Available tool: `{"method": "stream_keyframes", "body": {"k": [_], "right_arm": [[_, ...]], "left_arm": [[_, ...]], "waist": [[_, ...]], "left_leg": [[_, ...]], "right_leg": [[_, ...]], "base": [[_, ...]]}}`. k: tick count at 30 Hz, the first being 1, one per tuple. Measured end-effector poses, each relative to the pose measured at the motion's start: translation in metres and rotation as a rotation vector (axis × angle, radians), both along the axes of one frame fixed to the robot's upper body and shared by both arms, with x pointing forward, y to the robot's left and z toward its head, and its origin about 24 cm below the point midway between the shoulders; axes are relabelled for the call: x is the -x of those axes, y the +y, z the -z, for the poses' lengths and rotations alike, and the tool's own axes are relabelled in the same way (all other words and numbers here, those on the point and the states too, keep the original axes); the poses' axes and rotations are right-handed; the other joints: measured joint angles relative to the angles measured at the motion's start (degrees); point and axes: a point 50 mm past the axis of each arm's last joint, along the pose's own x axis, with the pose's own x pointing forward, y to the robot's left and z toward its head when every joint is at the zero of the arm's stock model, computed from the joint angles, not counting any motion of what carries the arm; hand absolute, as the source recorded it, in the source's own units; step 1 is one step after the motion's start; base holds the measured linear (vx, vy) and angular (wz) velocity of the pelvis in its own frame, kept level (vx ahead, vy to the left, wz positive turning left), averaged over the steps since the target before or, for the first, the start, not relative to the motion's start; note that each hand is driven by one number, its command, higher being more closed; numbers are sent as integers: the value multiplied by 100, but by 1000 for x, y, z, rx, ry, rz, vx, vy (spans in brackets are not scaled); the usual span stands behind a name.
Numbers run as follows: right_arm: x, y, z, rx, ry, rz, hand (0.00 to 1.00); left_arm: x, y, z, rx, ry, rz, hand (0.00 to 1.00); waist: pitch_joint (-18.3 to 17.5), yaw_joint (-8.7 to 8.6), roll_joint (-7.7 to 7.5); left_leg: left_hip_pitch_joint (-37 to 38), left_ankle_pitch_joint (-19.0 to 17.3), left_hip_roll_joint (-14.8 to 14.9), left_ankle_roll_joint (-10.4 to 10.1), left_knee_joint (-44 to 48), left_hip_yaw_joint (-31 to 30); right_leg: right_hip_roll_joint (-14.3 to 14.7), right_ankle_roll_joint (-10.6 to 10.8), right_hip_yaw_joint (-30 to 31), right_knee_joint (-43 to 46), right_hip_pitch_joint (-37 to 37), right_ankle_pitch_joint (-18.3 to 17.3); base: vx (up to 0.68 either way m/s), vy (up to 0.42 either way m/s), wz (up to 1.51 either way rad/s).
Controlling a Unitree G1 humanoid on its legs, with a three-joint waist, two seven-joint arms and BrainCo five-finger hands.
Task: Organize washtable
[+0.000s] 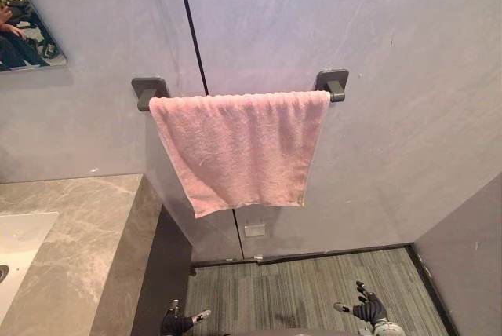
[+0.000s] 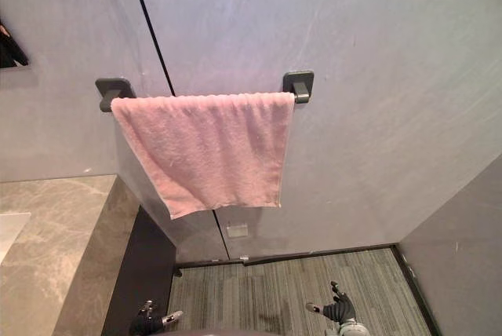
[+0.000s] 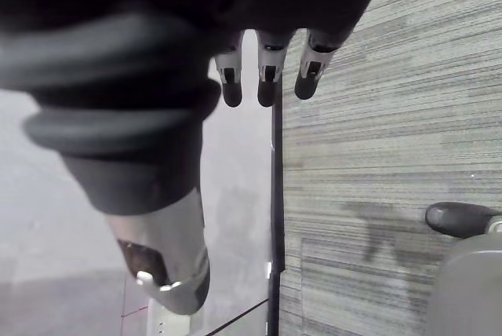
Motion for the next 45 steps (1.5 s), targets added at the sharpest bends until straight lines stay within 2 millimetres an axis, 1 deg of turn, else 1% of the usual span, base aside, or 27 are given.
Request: {"method": "stream_keyframes", "body": {"k": [4,7,9,12,13,14,15,17,18,19,20,21,22,23,24,25,27,28,30,31,33,34,36,37,38,41,45], "right_arm": [[5,0,3,-1,24,7,0],[-2,1,2,8,9,8,0],[-8,2,1,7,-2,6,0],[-11,9,2,-12,0,3,0],[-13,11,2,-20,-3,4,0],[-13,15,2,-29,-4,-2,0],[-11,18,4,-42,3,-4,0],[-14,20,2,-55,-12,3,0],[-24,18,-1,-52,-43,4,0],[-31,14,-5,-40,-63,3,0],[-37,10,-8,-26,-85,9,0],[-44,6,-14,-20,-125,27,0],[-48,5,-16,-20,-139,28,0],[-53,4,-19,-24,-165,35,0],[-59,2,-22,-25,-185,47,0],[-63,3,-23,-31,-198,68,0],[-61,2,-23,-32,-195,89,0],[-61,1,-23,-26,-195,94,0],[-60,1,-22,-24,-191,97,0],[-57,1,-21,-26,-185,102,0],[-57,1,-21,-30,-185,104,0],[-57,0,-21,-29,-186,111,0],[-60,-6,-22,-25,-190,144,0],[-61,-11,-20,-24,-182,175,0],[-63,-11,-18,-27,-171,179,0],[-60,-3,-10,-57,-128,181,0],[-48,-2,-3,-60,-84,190,0]], "left_arm": [[2,0,1,1,10,-3,0],[2,0,1,-1,9,-4,0],[-2,0,0,-3,-1,1,0],[-29,2,-7,-30,-71,33,0],[-41,0,-11,-31,-110,41,0],[-53,0,-16,-37,-153,46,0],[-60,0,-20,-41,-183,37,0],[-63,0,-24,-44,-206,26,0],[-66,0,-25,-40,-218,15,0],[-66,-5,-25,-24,-220,5,0],[-65,-14,-23,2,-220,-1,0],[-66,-23,-23,24,-225,6,0],[-68,-26,-24,29,-231,13,0],[-71,-29,-26,33,-247,18,0],[-75,-32,-29,46,-272,7,0],[-81,-33,-34,56,-302,-4,0],[-83,-33,-36,56,-317,-5,0],[-85,-31,-40,50,-335,-4,0],[-89,-30,-44,46,-358,-1,0],[-90,-30,-46,44,-370,0,0],[-92,-30,-48,44,-379,2,0],[-92,-31,-47,48,-377,6,0],[-91,-33,-44,61,-362,23,0],[-93,-34,-41,65,-347,32,0],[-94,-34,-40,63,-340,36,0],[-92,-23,-36,19,-304,76,0],[-80,-12,-29,-24,-241,104,0]], "waist": [[36,6,-7],[57,38,17],[124,53,-25],[292,166,-218],[326,209,-187],[395,183,-233],[380,161,-346],[341,202,-514],[355,291,-619],[411,337,-524],[485,401,-384],[504,501,-310],[507,514,-258],[520,514,-145],[586,476,-2],[665,439,-74],[696,397,-105],[735,294,-162],[759,294,-198],[750,288,-182],[735,267,-158],[705,184,-112],[635,-13,22],[547,-136,185],[505,-146,262],[511,-142,254],[503,-169,284]], "left_leg": [[28,-11,0,12,-2,74],[-20,-42,5,2,23,264],[-80,-49,21,13,36,335],[-451,-110,-4,80,365,228],[-625,-148,73,93,514,118],[-834,-150,63,95,696,-64],[-996,-143,43,74,897,-294],[-1288,-106,25,12,1235,-487],[-1514,-47,56,-46,1463,-508],[-1571,10,111,-89,1491,-531],[-1623,123,254,-118,1496,-552],[-1887,313,381,-176,1557,-601],[-2011,364,428,-214,1581,-671],[-2220,532,542,-254,1553,-780],[-2340,1124,639,-291,1164,-847],[-2364,1110,681,-258,1117,-596],[-2352,591,632,-140,1704,-69],[-2332,223,593,-68,2190,162],[-2285,-278,681,-9,2945,405],[-2142,-694,858,20,3534,586],[-1800,-1010,1022,11,3890,742],[-1380,-1144,1105,27,3813,886],[-740,-1158,1007,-40,2844,969],[-425,-1039,823,-211,1823,958],[-335,-976,801,-303,1345,988],[-280,-954,726,-332,1087,1021],[-155,-867,477,-197,1026,1091]], "right_leg": [[26,-1,61,77,-42,-15],[43,13,256,419,-367,-137],[34,35,347,780,-625,-268],[-49,142,398,1542,-1058,-540],[-63,155,425,1832,-1204,-604],[-140,115,436,2931,-1557,-855],[-299,167,509,3852,-1652,-935],[-507,162,824,4218,-1534,-829],[-385,348,1014,3909,-1318,-1121],[-309,382,979,3731,-1245,-1237],[-189,319,915,3340,-1013,-1447],[-104,176,698,2870,-893,-1784],[-40,80,577,2776,-901,-1844],[115,-60,369,2674,-945,-1918],[255,-205,104,2667,-1097,-1847],[233,-456,-244,2563,-1179,-1763],[156,-633,-565,2495,-1172,-1656],[58,-692,-830,2475,-1194,-1599],[-24,-774,-1123,2430,-1213,-1505],[-19,-803,-1333,2280,-1167,-1379],[-13,-811,-1527,2103,-1114,-1239],[-13,-783,-1686,1954,-1080,-1115],[6,-667,-1884,1722,-1118,-915],[89,-582,-1940,1455,-1181,-706],[178,-554,-1960,1220,-1205,-505],[284,-492,-1879,708,-1102,-38],[177,-369,-1708,167,-808,428]], "base": [[-56,-8,-9],[-55,-3,-33],[-29,-19,-17],[-52,-38,12],[-51,-51,51],[-12,-88,89],[4,-144,96],[-2,-270,74],[-77,-323,51],[-164,-302,43],[-259,-370,41],[-291,-374,42],[-274,-351,52],[-261,-261,68],[-348,-261,101],[-383,-287,105],[-235,-209,95],[-186,-163,109],[-233,-110,94],[-212,-28,67],[-173,11,63],[-199,99,74],[-196,147,74],[-142,141,44],[-172,187,24],[-146,160,-15],[-150,116,-14]]}}
